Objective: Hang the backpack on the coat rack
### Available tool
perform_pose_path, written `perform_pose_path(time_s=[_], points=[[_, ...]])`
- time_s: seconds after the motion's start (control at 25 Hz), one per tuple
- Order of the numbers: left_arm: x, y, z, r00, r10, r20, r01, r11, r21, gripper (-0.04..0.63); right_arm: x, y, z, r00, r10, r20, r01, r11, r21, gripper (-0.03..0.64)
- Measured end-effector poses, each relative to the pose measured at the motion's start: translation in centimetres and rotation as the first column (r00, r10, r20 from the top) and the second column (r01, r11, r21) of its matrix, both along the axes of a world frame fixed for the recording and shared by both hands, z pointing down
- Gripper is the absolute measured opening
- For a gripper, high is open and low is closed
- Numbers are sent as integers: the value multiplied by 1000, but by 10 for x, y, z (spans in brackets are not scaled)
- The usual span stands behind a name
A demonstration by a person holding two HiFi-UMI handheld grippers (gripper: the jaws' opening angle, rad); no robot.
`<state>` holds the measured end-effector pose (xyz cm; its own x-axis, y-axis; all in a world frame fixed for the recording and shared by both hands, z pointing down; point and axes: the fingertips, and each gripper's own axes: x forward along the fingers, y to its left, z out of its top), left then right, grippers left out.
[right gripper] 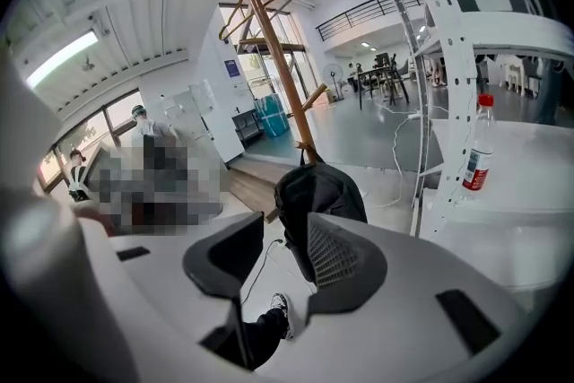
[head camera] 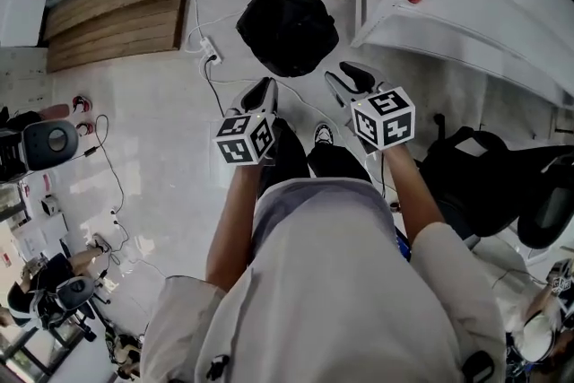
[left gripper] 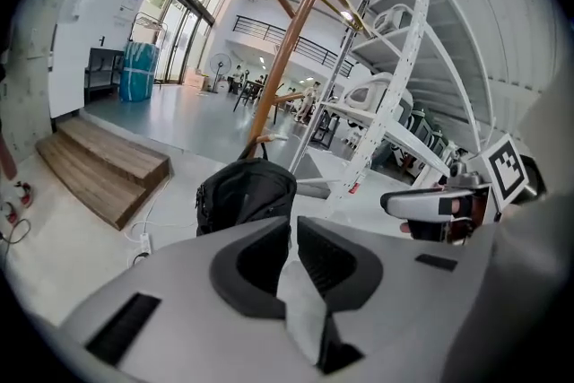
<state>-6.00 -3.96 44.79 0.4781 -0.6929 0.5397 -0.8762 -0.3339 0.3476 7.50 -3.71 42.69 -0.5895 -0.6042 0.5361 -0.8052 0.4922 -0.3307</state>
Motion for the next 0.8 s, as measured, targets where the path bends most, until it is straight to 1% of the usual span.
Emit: perform_pose_path(time_s=[0.2, 0.36, 0.56, 0.68, 0.8], points=[[12, 9, -21, 1000, 30, 1, -30, 999, 38, 37, 11, 9, -17, 1000, -8, 5, 8, 1000, 14, 146], [23, 17, -38, 997, 28, -77, -26, 999, 34, 35, 22, 14, -32, 1000, -6, 3, 6, 1000, 29, 137], [31, 23, -61, 992, 34, -122, -26, 998, 60, 35, 32, 18, -43, 1000, -18, -13, 18, 999, 36, 122], [32, 24, -68, 991, 25, -135, -16, 998, 67, 35, 38, 22, -50, 999, -24, -24, 25, 999, 41, 115], [29, 27, -75, 990, 19, -142, -8, 997, 78, 34, 40, 27, -60, 1000, -29, -12, 29, 999, 46, 106]])
